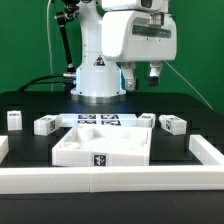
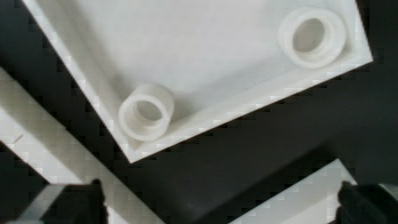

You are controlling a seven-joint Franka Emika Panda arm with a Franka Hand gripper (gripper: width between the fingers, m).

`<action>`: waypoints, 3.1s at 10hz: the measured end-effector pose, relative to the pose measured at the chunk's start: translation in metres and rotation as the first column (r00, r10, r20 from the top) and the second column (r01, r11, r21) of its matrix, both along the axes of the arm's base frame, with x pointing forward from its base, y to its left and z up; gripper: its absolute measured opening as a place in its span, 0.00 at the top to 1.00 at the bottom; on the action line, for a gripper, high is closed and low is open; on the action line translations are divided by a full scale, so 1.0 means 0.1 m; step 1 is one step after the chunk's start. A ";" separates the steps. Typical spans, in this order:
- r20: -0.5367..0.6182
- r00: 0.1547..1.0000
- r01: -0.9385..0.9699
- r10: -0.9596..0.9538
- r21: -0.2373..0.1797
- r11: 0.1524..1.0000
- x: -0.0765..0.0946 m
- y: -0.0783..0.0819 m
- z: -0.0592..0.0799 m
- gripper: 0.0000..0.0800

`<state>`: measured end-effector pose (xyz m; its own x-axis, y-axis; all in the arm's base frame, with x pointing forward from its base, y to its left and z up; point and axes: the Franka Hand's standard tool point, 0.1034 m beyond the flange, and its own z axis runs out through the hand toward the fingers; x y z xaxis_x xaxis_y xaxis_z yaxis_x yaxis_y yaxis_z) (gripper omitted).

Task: Assemble square table

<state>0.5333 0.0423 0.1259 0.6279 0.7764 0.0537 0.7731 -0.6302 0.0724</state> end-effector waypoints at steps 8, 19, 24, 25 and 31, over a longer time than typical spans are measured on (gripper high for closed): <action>-0.013 0.996 -0.093 0.093 -0.015 0.996 -0.04 -0.05 -0.06 0.19; -0.083 0.872 -0.485 0.482 -0.017 0.874 -0.40 -0.20 -0.55 0.19; -0.132 0.876 -0.465 0.464 0.022 0.885 -0.60 -0.32 -0.97 0.19; -0.139 0.877 -0.462 0.461 0.026 0.887 -0.62 -0.33 -1.01 0.19; -0.157 0.874 -0.459 0.460 0.042 0.887 -0.71 -0.32 -1.19 0.19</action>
Offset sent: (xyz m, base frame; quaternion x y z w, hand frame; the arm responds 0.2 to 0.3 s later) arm 0.0000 0.0000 0.0000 0.0000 0.0000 0.0000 1.0000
